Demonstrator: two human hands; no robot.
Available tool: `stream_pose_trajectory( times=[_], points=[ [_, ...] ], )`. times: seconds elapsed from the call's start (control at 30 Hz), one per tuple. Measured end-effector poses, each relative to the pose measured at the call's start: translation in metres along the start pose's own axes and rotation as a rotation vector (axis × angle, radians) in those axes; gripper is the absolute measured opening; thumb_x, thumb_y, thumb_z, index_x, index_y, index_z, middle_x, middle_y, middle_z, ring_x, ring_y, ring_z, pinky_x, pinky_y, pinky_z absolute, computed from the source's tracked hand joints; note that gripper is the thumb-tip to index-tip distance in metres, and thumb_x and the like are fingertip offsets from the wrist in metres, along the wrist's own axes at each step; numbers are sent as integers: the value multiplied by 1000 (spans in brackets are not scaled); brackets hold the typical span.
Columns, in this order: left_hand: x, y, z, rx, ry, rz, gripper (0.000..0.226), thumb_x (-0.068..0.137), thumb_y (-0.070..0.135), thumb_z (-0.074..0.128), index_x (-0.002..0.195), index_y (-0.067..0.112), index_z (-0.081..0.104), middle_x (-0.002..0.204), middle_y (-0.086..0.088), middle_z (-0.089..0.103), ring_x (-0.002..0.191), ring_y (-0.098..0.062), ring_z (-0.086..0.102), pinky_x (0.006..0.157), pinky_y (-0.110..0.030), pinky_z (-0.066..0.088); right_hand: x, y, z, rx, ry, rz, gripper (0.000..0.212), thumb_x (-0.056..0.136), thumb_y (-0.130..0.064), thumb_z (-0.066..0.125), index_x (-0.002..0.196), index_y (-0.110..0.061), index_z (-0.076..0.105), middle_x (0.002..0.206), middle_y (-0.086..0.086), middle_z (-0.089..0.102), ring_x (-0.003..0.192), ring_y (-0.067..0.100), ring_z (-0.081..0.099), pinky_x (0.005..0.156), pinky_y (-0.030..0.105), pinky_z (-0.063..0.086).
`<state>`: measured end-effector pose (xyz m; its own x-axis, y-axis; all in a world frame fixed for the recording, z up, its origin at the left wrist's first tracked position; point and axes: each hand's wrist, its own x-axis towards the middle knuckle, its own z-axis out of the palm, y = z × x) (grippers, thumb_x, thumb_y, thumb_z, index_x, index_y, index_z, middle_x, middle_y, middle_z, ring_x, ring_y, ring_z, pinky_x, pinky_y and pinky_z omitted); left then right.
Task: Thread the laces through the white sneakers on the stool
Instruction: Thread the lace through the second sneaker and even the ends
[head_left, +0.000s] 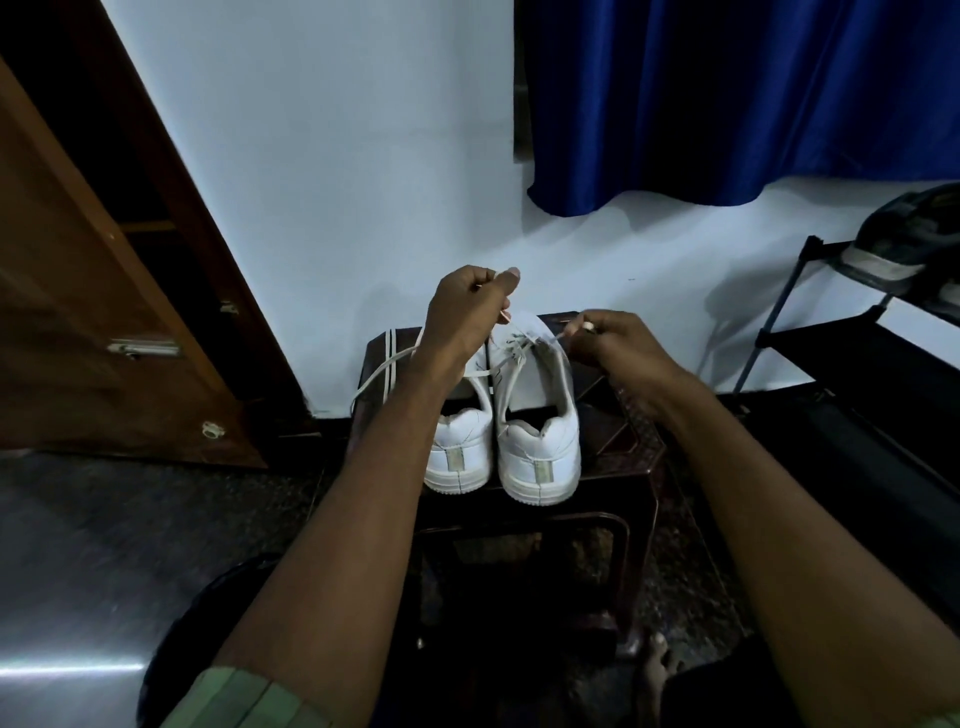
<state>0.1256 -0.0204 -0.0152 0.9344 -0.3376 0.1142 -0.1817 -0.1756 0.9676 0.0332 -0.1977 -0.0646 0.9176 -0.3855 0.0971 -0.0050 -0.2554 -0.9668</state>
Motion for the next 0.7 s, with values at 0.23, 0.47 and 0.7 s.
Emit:
stream_pose_trajectory(
  times=[0.23,0.47,0.7],
  points=[
    [3,-12,0,353,-16,151,22,94,38,73,108,22,69,83,0,74,83,-14,69,78,-24,49,1,-13,3,887,181,244,32,105,-7,37,76,-16,47,68,10,66,62,26,61,60,28,51],
    [4,-15,2,479,-142,270,16,99,19,63,101,16,78,85,17,71,73,11,60,66,-2,38,-1,-1,4,-79,96,102,26,74,-39,75,70,-16,65,73,4,69,68,19,61,64,33,49],
    [8,-19,-7,565,-326,292,29,85,17,81,112,26,73,104,6,65,82,-4,56,75,-14,43,-5,-4,-11,-50,-24,41,19,88,-6,67,71,-15,71,65,-3,65,63,11,57,62,27,46]
  ],
)
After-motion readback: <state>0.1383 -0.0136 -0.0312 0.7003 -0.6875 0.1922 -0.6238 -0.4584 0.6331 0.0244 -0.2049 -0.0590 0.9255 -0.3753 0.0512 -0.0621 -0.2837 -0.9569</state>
